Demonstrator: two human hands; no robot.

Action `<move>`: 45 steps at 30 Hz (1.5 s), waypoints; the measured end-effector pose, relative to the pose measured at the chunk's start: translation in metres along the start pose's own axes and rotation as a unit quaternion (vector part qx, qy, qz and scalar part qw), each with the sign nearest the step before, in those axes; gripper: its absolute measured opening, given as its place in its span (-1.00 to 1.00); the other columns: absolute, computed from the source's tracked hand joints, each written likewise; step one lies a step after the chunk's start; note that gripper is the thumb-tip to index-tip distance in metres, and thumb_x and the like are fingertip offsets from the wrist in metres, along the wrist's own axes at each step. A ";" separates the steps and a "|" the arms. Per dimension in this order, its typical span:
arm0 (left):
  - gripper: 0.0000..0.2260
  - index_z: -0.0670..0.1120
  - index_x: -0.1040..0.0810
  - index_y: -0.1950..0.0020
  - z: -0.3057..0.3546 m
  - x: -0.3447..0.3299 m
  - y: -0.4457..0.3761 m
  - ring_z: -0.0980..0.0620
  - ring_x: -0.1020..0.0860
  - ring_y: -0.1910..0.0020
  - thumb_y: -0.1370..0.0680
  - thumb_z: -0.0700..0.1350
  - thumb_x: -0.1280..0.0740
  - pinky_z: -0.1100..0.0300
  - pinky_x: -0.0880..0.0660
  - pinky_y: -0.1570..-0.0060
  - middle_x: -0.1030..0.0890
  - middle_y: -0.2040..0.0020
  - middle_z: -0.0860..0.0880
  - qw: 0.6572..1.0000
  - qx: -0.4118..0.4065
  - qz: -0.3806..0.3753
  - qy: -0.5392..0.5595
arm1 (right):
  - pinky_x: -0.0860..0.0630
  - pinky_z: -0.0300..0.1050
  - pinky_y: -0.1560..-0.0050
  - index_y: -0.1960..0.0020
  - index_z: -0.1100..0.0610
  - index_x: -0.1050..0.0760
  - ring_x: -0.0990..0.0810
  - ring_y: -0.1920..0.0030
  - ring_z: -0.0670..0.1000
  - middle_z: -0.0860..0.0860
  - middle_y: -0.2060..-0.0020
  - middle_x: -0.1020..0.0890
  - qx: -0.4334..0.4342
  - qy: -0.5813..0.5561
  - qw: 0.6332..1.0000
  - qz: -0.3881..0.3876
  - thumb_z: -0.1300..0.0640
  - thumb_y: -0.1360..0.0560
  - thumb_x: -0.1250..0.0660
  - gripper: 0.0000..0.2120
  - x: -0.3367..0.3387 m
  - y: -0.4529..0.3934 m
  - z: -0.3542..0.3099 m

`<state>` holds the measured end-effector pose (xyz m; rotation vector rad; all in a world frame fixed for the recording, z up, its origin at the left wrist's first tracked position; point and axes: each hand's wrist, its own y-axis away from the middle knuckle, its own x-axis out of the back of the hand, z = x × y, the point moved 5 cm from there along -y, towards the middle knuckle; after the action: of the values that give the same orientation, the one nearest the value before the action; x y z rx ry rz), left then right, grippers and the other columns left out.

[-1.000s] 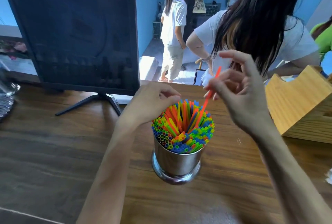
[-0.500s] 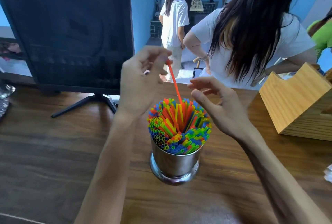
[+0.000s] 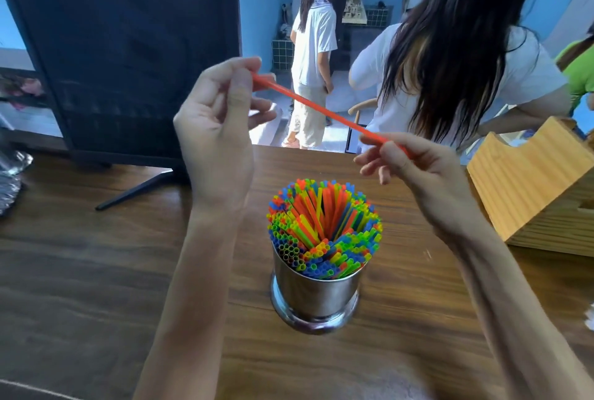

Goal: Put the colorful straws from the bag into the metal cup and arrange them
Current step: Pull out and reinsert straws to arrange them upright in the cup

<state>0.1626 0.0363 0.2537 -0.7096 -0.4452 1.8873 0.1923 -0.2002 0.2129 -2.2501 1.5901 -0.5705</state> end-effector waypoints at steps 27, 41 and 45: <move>-0.84 0.16 -0.70 -0.01 -0.059 -0.044 0.023 0.20 -0.56 0.03 -0.65 -0.05 -0.35 0.19 -0.49 0.02 -0.64 0.04 0.17 0.796 0.150 -0.421 -0.409 | -0.56 -0.17 0.19 -0.17 -0.05 -0.66 -0.67 0.22 0.00 0.01 0.23 -0.70 -0.015 0.158 0.986 -0.046 -0.01 -0.50 -0.46 -0.75 -0.007 0.013 0.002; -0.92 0.14 -0.73 0.00 -0.042 -0.036 0.020 0.27 -0.59 0.07 -0.60 -0.01 -0.42 0.48 -0.40 0.15 -0.69 0.11 0.15 0.854 0.088 -0.352 -0.373 | -0.47 -0.06 0.07 -0.16 -0.06 -0.69 -0.58 0.03 0.03 -0.04 0.04 -0.63 -0.040 0.204 0.977 -0.056 -0.10 -0.60 -0.33 -0.76 -0.009 0.011 0.013; -0.86 0.07 -0.71 -0.05 -0.021 -0.037 0.014 0.13 -0.60 0.06 -0.64 -0.12 -0.38 0.33 -0.49 0.08 -0.69 0.06 0.16 0.909 0.022 -0.276 -0.312 | -0.51 -0.22 -0.13 -0.30 -0.12 -0.57 -0.60 -0.16 -0.14 -0.13 -0.12 -0.65 -0.043 0.178 0.983 -0.010 -0.09 -0.63 -0.31 -0.74 -0.006 0.005 0.011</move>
<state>0.1777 -0.0034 0.2392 0.0899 -0.8986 1.5283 0.1922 -0.1956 0.1998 -2.3270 1.7874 -0.9727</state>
